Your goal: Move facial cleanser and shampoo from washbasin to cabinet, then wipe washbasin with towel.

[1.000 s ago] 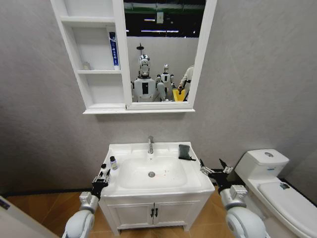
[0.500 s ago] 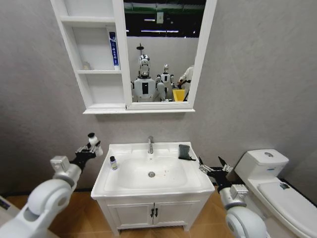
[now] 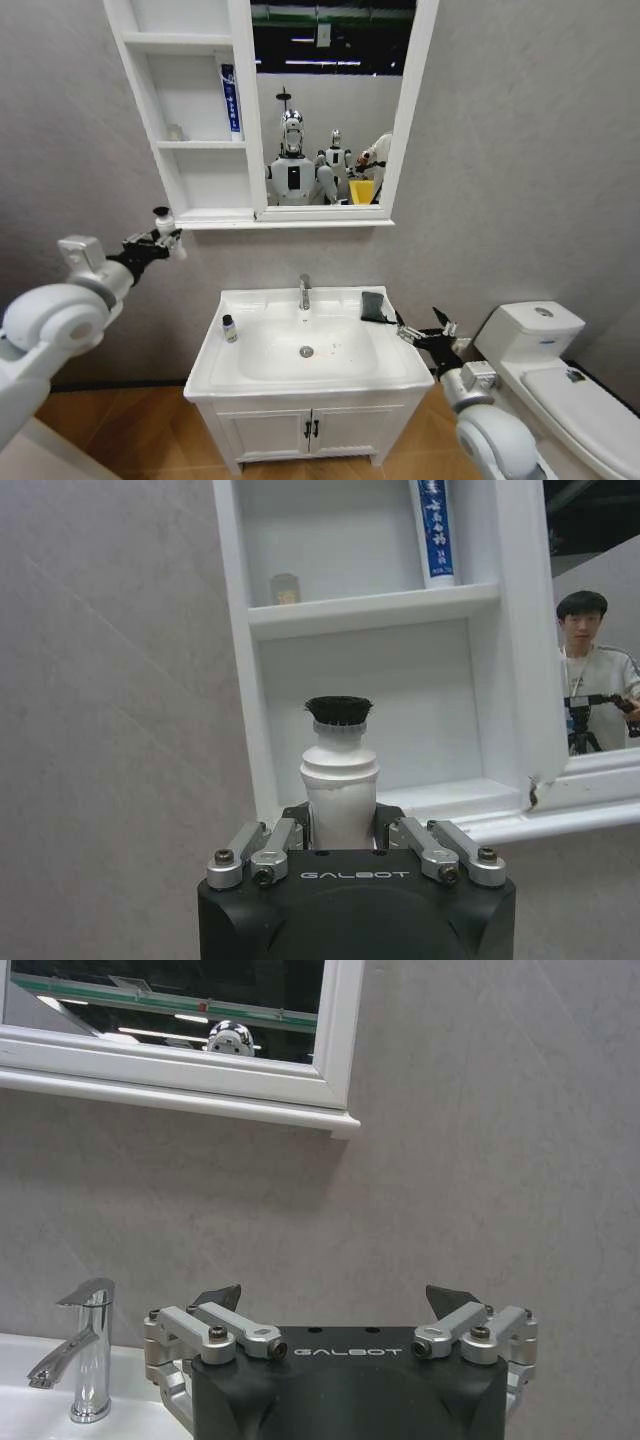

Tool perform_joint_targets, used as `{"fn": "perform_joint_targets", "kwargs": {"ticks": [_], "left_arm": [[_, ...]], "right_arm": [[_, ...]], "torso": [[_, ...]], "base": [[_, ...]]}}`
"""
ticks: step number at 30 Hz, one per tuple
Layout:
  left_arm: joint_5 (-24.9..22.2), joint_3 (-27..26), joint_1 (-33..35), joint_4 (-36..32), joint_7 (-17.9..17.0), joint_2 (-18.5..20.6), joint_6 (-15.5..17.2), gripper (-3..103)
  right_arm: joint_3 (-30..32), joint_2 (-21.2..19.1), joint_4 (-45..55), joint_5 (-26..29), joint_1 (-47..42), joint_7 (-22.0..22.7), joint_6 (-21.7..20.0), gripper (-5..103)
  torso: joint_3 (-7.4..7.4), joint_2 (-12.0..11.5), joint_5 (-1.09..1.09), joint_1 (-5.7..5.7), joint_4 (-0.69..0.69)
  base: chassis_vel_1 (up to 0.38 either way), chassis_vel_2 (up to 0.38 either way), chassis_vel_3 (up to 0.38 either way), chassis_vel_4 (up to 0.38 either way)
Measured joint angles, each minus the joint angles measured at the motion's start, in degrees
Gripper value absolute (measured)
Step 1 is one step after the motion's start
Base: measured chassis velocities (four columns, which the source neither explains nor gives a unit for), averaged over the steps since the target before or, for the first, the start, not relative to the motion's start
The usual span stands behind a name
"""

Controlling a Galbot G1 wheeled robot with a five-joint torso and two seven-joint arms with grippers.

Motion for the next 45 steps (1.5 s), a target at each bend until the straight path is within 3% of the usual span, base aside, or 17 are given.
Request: {"fn": "perform_joint_targets", "kwargs": {"ticks": [7,12,19,27,29,32,34,38,42,45], "left_arm": [[-3.8,0.7,-3.0,2.0,0.0,1.5,1.3,32],[-5.9,0.0,-1.8,-1.1,-1.5,1.6,2.3,32],[-7.0,0.4,-1.2,-5.2,-4.5,1.7,1.4,32],[-1.2,-0.7,3.5,-5.4,-4.4,-0.5,0.1,32],[2.5,-2.0,6.6,-5.0,-3.4,-2.4,-1.0,32],[4.2,-2.4,7.9,-5.0,-3.0,-3.8,-1.5,32],[6.3,-2.5,9.7,-6.2,-3.0,-7.7,-1.7,32],[8.0,-2.4,10.7,-8.1,-3.2,-11.5,-1.7,32],[13.8,-1.9,12.2,-9.1,-1.5,-17.0,-1.3,32],[14.8,-1.4,12.0,-8.7,-0.8,-17.5,-1.2,32]], "right_arm": [[0.2,-0.6,-0.8,1.0,0.3,-0.6,0.1,100],[-0.2,-1.1,-0.9,1.7,1.4,-0.6,-0.1,100],[-1.8,-1.3,-1.1,2.3,2.7,-0.5,-0.7,100],[-2.6,-1.2,-0.7,3.7,3.7,-0.3,-1.0,100],[-2.3,-2.3,-0.7,4.4,3.7,-0.3,-1.0,100],[-2.1,-3.2,-0.6,4.8,3.7,-0.3,-1.1,100],[-1.8,-4.7,-0.3,5.6,3.9,0.0,-1.4,100],[-1.4,-6.0,-0.1,6.2,4.1,0.3,-1.8,100],[-0.3,-6.8,0.8,6.7,3.3,1.0,-2.4,100],[-0.3,-6.9,0.9,6.7,3.3,1.2,-2.6,100]], "torso": [[0.0,0.0,-0.01,0.0,-0.01],[0.0,0.0,-0.01,0.0,-0.01],[0.0,0.0,0.01,0.0,-0.01],[0.0,0.0,0.0,0.0,-0.01],[-0.01,0.0,0.0,0.0,-0.01],[-0.01,0.0,0.0,-0.01,-0.01],[-0.01,0.0,-0.01,-0.01,0.0],[-0.01,0.0,0.0,0.0,-0.01],[-0.01,0.0,-0.01,-0.01,-0.01],[-0.01,0.0,-0.01,-0.01,-0.01]], "base": [[0.0,0.0,0.0,0.0],[0.0,0.0,0.0,0.0],[0.0,0.0,0.0,0.0],[0.0,0.0,0.0,0.0],[0.0,0.0,0.0,0.0],[0.0,0.0,0.0,0.0],[0.0,0.0,0.0,0.0],[0.0,0.0,0.0,0.0],[0.0,0.0,0.0,0.0],[0.0,0.0,0.0,0.0]]}}
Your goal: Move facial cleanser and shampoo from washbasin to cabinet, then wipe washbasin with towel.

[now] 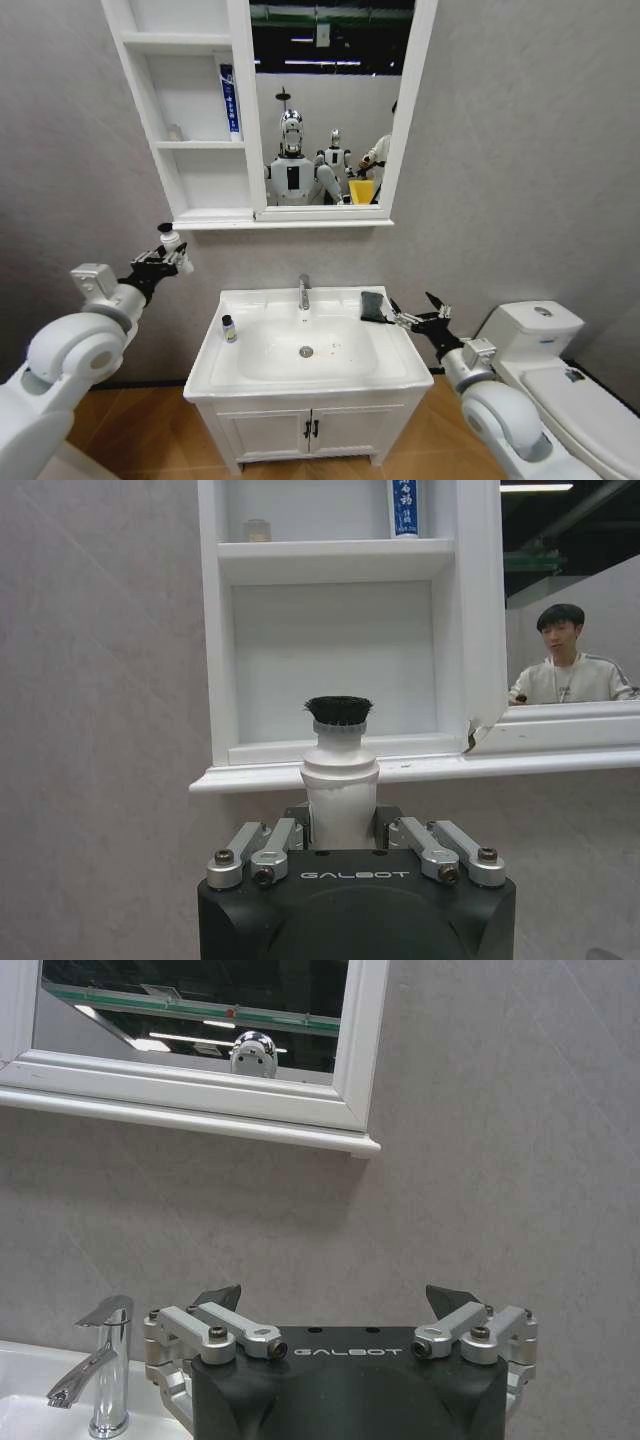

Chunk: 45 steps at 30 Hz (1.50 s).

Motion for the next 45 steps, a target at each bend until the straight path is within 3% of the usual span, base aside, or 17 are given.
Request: {"fn": "perform_joint_targets", "kwargs": {"ticks": [6,11,14,17,18,22,23,25,26,29,35,39,45], "left_arm": [[-2.3,0.9,-3.5,1.3,-0.1,2.5,0.2,32],[-8.9,2.1,-10.4,4.1,-0.3,9.0,1.5,32],[-10.5,2.8,-13.0,5.2,-0.3,10.6,1.8,31],[-15.2,7.8,-21.8,7.9,-0.7,14.6,2.8,31],[-15.2,7.8,-21.8,7.9,-0.7,14.6,2.8,31],[-19.3,16.1,-33.1,10.2,-1.6,16.1,3.6,31],[-19.3,16.1,-33.1,10.2,-1.6,16.1,3.6,31],[-21.2,24.8,-43.4,12.5,-2.5,15.2,4.1,31],[-21.2,24.8,-43.4,12.5,-2.5,15.2,4.1,31],[-22.2,33.5,-51.8,14.8,-4.2,12.1,4.8,31],[-22.2,35.9,-54.4,17.5,-4.2,10.3,5.7,31],[-20.5,40.9,-61.2,24.9,-4.1,6.6,5.7,31],[-16.9,43.7,-66.3,34.0,-2.6,2.0,6.9,31]], "right_arm": [[-0.8,0.1,0.3,0.0,0.3,0.2,-0.7,100],[-0.9,0.8,0.4,-0.1,-0.2,0.1,-0.7,100],[-0.9,0.9,0.4,-0.1,-0.1,0.0,-0.7,100],[-1.0,1.3,0.0,-0.1,0.4,-0.1,-0.7,100],[-1.0,1.3,0.0,-0.1,0.4,-0.1,-0.7,100],[-1.0,1.3,-0.4,0.0,0.5,-0.3,-0.6,100],[-1.0,1.3,-0.4,0.0,0.5,-0.3,-0.6,100],[-0.7,1.1,-0.7,0.3,0.7,-0.5,-0.5,100],[-0.7,1.1,-0.7,0.3,0.7,-0.5,-0.5,100],[0.1,0.7,-1.4,0.7,0.8,-0.7,-0.1,100],[0.6,0.2,-2.3,1.1,1.1,-0.9,0.3,100],[0.3,0.2,-2.7,1.2,1.8,-1.0,0.3,100],[0.8,0.8,-2.6,1.3,1.0,-0.9,0.4,100]], "torso": [[0.0,0.0,0.01,0.0,0.0],[0.0,0.0,0.01,0.0,0.0],[0.0,0.0,0.01,0.0,-0.01],[0.0,0.0,-0.01,0.0,0.02],[0.0,0.0,-0.01,0.0,0.02],[0.0,0.0,0.0,0.0,0.01],[0.0,0.0,0.0,0.0,0.01],[0.0,0.0,0.03,0.0,0.01],[0.0,0.0,0.03,0.0,0.01],[0.0,0.0,0.01,0.01,-0.04],[0.0,0.0,-0.01,0.0,0.03],[0.0,0.0,0.01,0.0,0.0],[0.01,0.0,0.01,0.01,-0.01]], "base": [[0.0,0.0,0.0,0.0],[0.0,0.0,0.0,0.0],[0.0,0.0,0.0,0.0],[0.0,0.0,0.0,0.0],[0.0,0.0,0.0,0.0],[0.0,0.0,0.0,0.0],[0.0,0.0,0.0,0.0],[0.0,0.0,0.0,0.0],[0.0,0.0,0.0,0.0],[0.0,0.0,0.0,0.0],[0.0,0.0,0.0,0.0],[0.0,0.0,0.0,0.0],[0.0,0.0,0.0,0.0]]}}
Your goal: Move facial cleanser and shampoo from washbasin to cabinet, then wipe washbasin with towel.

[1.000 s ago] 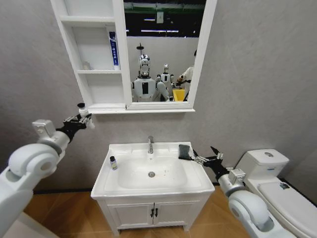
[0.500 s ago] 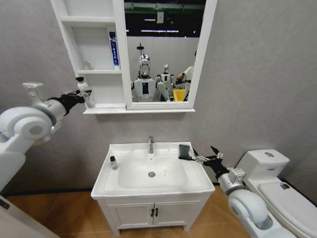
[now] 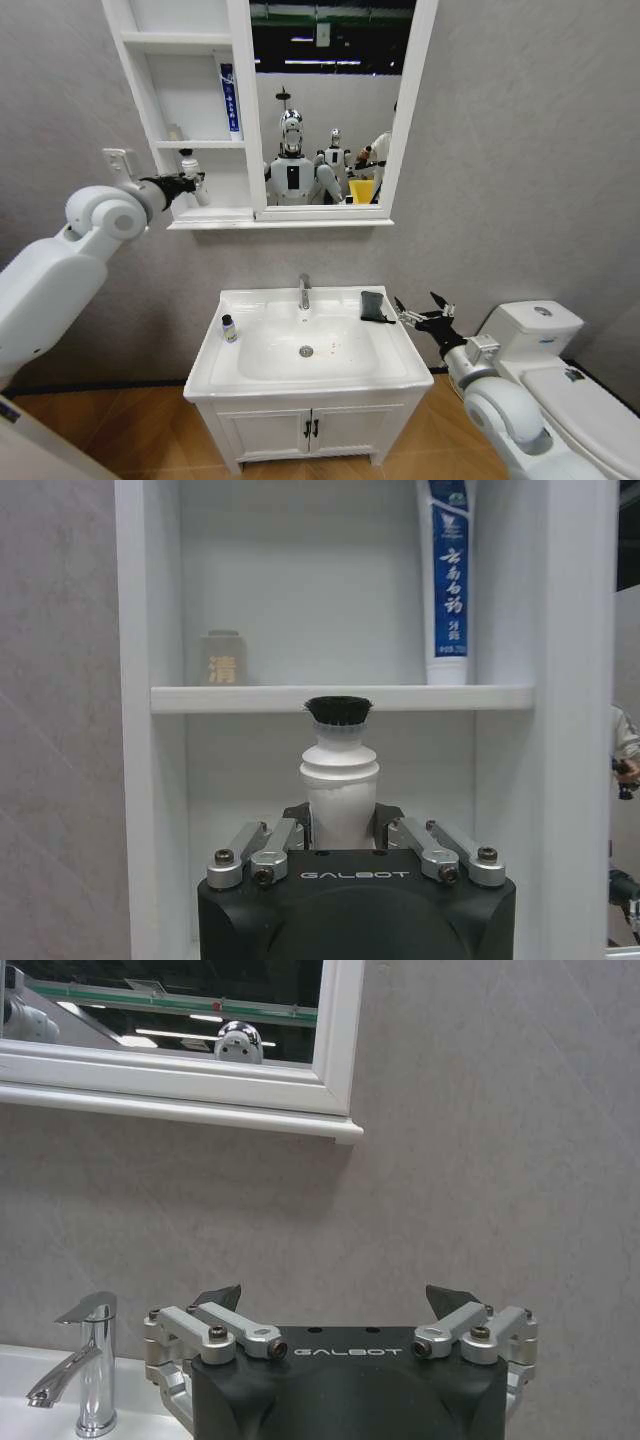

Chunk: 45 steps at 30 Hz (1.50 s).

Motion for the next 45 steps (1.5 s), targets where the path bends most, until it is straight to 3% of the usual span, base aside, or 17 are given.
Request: {"fn": "perform_joint_targets", "kwargs": {"ticks": [9,14,22,45], "left_arm": [[3.4,0.2,-2.9,8.8,4.1,-3.5,3.2,31],[7.9,1.1,-5.7,15.6,8.8,-6.7,4.2,31],[11.8,1.7,-6.0,19.1,11.5,-9.3,4.5,31],[15.3,2.3,-6.3,25.2,13.3,-11.6,1.9,31]], "right_arm": [[0.4,0.5,-0.6,-0.1,-0.2,0.0,0.4,100],[0.4,0.6,-1.3,-0.2,-0.2,-0.1,0.6,100],[0.8,0.9,-1.8,-0.2,-0.6,-0.1,1.1,100],[0.2,0.1,-3.5,-1.3,-0.2,-0.7,2.0,100]], "torso": [[0.0,0.0,-0.01,0.0,0.02],[-0.01,0.0,-0.01,-0.01,0.01],[0.0,0.0,0.0,-0.01,0.0],[0.0,0.0,-0.01,-0.01,0.0]], "base": [[0.0,0.0,0.0,0.0],[0.0,0.0,0.0,0.0],[0.0,0.0,0.0,0.0],[0.0,0.0,0.0,0.0]]}}
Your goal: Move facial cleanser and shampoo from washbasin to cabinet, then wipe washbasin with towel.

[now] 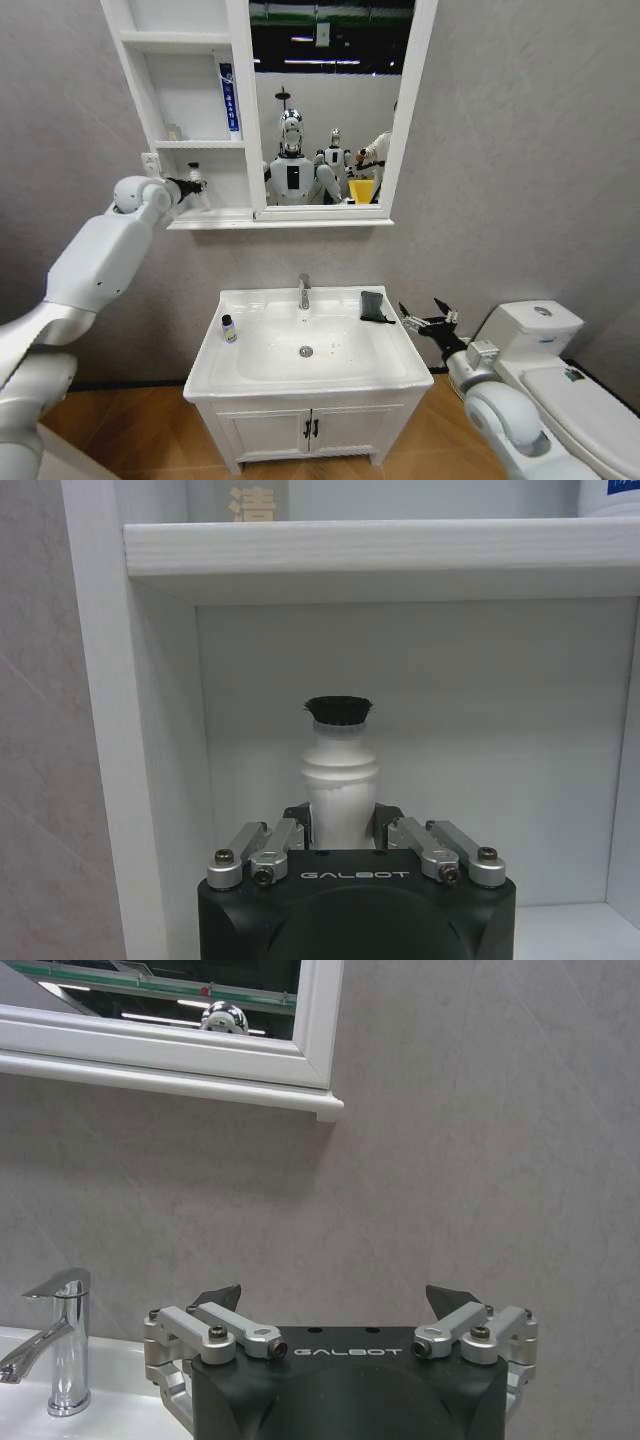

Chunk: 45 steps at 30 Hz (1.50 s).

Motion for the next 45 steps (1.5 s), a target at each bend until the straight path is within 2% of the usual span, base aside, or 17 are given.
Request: {"fn": "perform_joint_targets", "kwargs": {"ticks": [5,6,8,11,12,15,18,19,22,27,33,34,36,37,40,43,45], "left_arm": [[0.2,-0.4,0.4,0.2,-0.3,-0.3,-0.4,31],[0.2,-0.6,0.5,0.2,-0.5,-0.4,-0.5,35],[0.2,-0.7,0.5,0.2,-0.5,-0.5,-0.5,35],[0.2,-0.9,0.7,0.0,-0.8,-0.4,-0.6,52],[0.2,-0.9,0.7,0.0,-0.8,-0.4,-0.6,52],[0.1,-1.0,0.8,0.0,-0.8,-0.4,-0.6,63],[0.0,-1.0,0.9,-0.5,-1.4,-0.3,-0.7,80],[0.0,-1.0,0.9,-0.5,-1.4,-0.3,-0.7,80],[-0.8,-1.4,1.5,-2.3,-2.2,0.6,-0.7,96],[-2.1,-2.6,3.2,-5.9,-4.0,1.8,-0.6,100],[-6.2,-6.8,10.4,-19.0,-8.9,6.3,-0.5,100],[-6.2,-6.8,10.4,-19.0,-8.9,6.3,-0.5,100],[-8.3,-9.6,15.7,-25.6,-11.7,8.7,-0.4,100],[-8.3,-9.6,15.7,-25.6,-11.7,8.7,-0.4,100],[-8.6,-13.5,24.3,-35.2,-13.9,12.8,-1.0,100],[-7.7,-15.7,28.9,-38.6,-14.1,14.3,-1.7,100],[-4.9,-18.1,35.6,-41.5,-14.2,15.2,-2.9,100]], "right_arm": [[-0.2,-0.1,0.0,0.0,0.2,0.0,0.0,100],[-0.2,-0.2,0.0,0.0,0.3,0.0,0.0,100],[-0.2,-0.2,0.0,0.0,0.3,0.0,0.0,100],[-0.2,-0.2,0.1,0.1,0.3,0.0,0.0,100],[-0.2,-0.2,0.1,0.1,0.3,0.0,0.0,100],[-0.1,-0.2,0.3,0.1,0.1,0.0,0.0,100],[0.1,-0.1,0.8,0.1,0.0,0.0,-0.1,100],[0.1,-0.1,0.8,0.1,0.0,0.0,-0.1,100],[0.2,-0.1,1.3,0.1,-0.3,0.1,-0.1,100],[0.1,0.0,1.9,0.1,-0.5,0.3,-0.2,100],[0.1,0.1,2.9,0.0,-1.2,0.6,-0.3,100],[0.1,0.1,2.9,0.0,-1.2,0.6,-0.3,100],[0.0,0.2,3.1,-0.1,-1.3,0.6,-0.6,100],[0.0,0.2,3.1,-0.1,-1.3,0.6,-0.6,100],[-0.7,0.8,3.3,-0.6,-1.3,0.7,-0.9,100],[-0.9,1.1,3.4,-0.8,-1.4,0.7,-1.0,100],[-1.3,1.8,3.4,-1.4,-1.7,0.7,-1.0,100]], "torso": [[0.0,0.0,0.0,0.0,0.01],[0.0,0.0,0.0,0.0,0.01],[0.0,0.0,0.0,0.0,0.01],[0.0,0.0,0.0,0.0,0.01],[0.0,0.0,0.0,0.0,0.01],[0.0,0.0,0.0,0.0,0.01],[0.0,0.0,0.0,0.0,0.0],[0.0,0.0,0.0,0.0,0.0],[0.0,0.0,0.0,0.0,0.0],[0.0,0.0,-0.01,0.0,0.01],[-0.01,0.0,0.01,0.0,0.0],[-0.01,0.0,0.01,0.0,0.0],[-0.01,0.0,-0.02,-0.01,0.01],[-0.01,0.0,-0.02,-0.01,0.01],[-0.01,0.0,0.0,0.0,0.02],[-0.01,0.0,0.0,-0.01,0.01],[-0.01,0.0,0.0,-0.01,0.05]], "base": [[0.0,0.0,0.0,0.0],[0.0,0.0,0.0,0.0],[0.0,0.0,0.0,0.0],[0.0,0.0,0.0,0.0],[0.0,0.0,0.0,0.0],[0.0,0.0,0.0,0.0],[0.0,0.0,0.0,0.0],[0.0,0.0,0.0,0.0],[0.0,0.0,0.0,0.0],[0.0,0.0,0.0,0.0],[0.0,0.0,0.0,0.0],[0.0,0.0,0.0,0.0],[0.0,0.0,0.0,0.0],[0.0,0.0,0.0,0.0],[0.0,0.0,0.0,0.0],[0.0,0.0,0.0,0.0],[0.0,0.0,0.0,0.0]]}}
